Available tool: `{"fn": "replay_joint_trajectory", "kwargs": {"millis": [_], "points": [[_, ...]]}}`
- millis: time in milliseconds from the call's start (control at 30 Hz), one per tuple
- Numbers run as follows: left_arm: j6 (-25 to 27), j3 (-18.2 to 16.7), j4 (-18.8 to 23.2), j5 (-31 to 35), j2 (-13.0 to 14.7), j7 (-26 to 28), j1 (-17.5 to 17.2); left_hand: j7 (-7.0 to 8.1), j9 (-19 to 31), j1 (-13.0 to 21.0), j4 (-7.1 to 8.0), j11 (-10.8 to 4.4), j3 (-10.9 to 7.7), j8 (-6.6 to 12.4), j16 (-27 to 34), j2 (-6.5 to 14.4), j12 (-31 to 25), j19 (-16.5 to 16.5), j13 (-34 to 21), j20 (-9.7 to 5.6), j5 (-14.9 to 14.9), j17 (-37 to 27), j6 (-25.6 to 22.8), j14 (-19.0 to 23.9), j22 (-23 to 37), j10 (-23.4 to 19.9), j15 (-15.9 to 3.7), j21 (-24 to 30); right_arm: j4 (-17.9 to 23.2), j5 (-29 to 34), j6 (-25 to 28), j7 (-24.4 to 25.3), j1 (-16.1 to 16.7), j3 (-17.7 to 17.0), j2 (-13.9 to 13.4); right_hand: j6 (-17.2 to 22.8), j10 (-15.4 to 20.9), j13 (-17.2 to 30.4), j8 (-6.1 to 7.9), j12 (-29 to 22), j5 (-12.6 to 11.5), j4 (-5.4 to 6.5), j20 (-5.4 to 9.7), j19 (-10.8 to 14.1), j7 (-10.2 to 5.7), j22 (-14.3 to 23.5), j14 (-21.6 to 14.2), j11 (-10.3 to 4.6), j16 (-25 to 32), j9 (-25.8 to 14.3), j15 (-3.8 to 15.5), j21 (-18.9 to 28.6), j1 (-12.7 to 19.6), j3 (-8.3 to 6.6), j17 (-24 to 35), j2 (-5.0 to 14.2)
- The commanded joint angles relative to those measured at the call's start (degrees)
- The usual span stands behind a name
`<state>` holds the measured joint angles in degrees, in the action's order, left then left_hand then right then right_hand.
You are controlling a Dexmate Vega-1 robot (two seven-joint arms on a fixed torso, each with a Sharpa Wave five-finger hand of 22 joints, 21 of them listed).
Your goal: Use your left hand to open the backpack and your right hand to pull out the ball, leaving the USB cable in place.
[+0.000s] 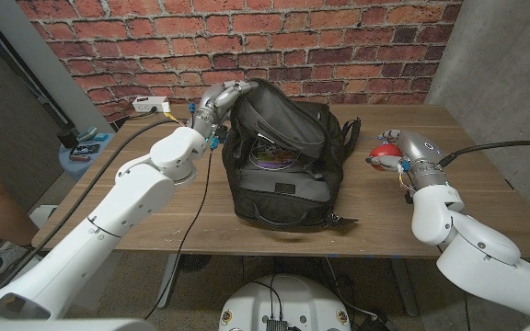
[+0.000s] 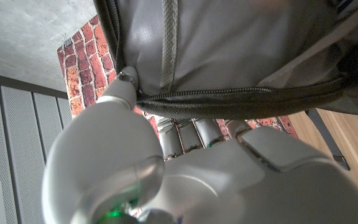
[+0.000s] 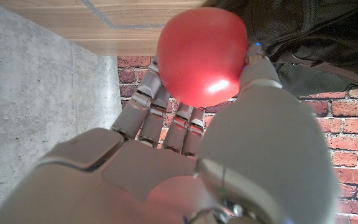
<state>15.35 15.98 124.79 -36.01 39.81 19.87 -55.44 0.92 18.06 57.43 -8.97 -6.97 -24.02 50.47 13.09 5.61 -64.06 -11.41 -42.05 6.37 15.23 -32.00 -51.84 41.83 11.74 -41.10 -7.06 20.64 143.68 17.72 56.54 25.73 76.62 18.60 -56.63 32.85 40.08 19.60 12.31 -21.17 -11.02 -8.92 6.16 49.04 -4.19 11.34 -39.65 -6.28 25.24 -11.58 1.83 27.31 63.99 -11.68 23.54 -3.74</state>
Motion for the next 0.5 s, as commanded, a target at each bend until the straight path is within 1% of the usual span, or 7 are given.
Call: {"fn": "replay_joint_trajectory", "kwargs": {"millis": [33, 167, 267, 500], "points": [[3.6, -4.5, 3.1, -5.1, 7.1, -3.8, -2.2, -0.04, -0.2, 0.0, 0.18, -0.32, 0.03, -0.13, -0.4, 0.5, 0.5, 0.1, 0.4, 0.19, -0.2, -0.3, 0.3, -0.6, 0.0, 0.3, 0.12, 0.0, -1.6, -1.9, -0.6, 0.3, -2.4, 0.4, -0.7, 0.5, 0.3, 0.1, -0.19, -0.2, 0.2, 0.01, 5.5, -0.1, -0.04, 0.1, -2.7, -0.24, 0.3, -0.2, 11.48, 0.5, 8.0, 0.17, 0.2, 7.51], [4.8, -6.2, 3.6, -7.0, 10.2, -6.2, -2.7, 0.2, -0.2, -0.1, 0.2, -0.29, 0.04, -0.14, -0.5, 0.5, 0.7, 0.3, 0.6, 0.23, -0.4, -0.3, 0.5, -0.9, 0.0, 0.4, 0.21, -0.1, -2.0, -2.3, -0.8, 0.2, -3.3, 0.8, -0.9, 0.5, 0.3, 0.2, -0.17, -0.2, 0.2, 0.05, 5.5, -0.1, -0.08, 0.1, -2.7, -0.24, 0.2, -0.2, 11.42, 0.6, 8.0, 0.21, 0.2, 7.57], [5.3, -7.1, 3.7, -8.3, 11.7, -7.6, -3.0, 0.26, 0.1, -0.1, 0.24, -0.02, 0.0, -0.15, -0.8, 0.7, 0.8, 0.8, 0.3, 0.46, -0.5, -0.3, 1.0, -1.5, 0.0, 1.2, 0.55, -0.2, -2.2, -2.4, -0.9, 0.1, -4.0, 1.3, -1.2, 0.6, 0.5, 0.2, -0.18, -0.2, 0.2, 0.05, 5.51, -0.2, -0.12, 0.1, -2.7, -0.25, 0.1, -0.2, 11.43, 0.7, 8.1, 0.23, 0.2, 7.57], [6.5, -8.6, 3.7, -11.0, 15.4, -11.6, -3.2, 0.24, 0.2, -0.3, 0.31, 0.1, -0.11, -0.12, -1.0, 0.8, 0.9, 1.0, 0.2, 0.68, -0.7, -0.1, 1.2, -1.8, 0.0, 1.5, 0.69, -0.3, -2.8, -3.2, -1.3, 0.1, -4.9, 1.5, -1.4, 0.5, 0.4, 0.2, -0.2, -0.2, 0.2, -0.02, 5.5, -0.2, -0.29, 0.1, -2.7, -0.3, 0.1, -0.2, 11.49, 0.8, 8.3, 0.25, 0.3, 7.6]]}}
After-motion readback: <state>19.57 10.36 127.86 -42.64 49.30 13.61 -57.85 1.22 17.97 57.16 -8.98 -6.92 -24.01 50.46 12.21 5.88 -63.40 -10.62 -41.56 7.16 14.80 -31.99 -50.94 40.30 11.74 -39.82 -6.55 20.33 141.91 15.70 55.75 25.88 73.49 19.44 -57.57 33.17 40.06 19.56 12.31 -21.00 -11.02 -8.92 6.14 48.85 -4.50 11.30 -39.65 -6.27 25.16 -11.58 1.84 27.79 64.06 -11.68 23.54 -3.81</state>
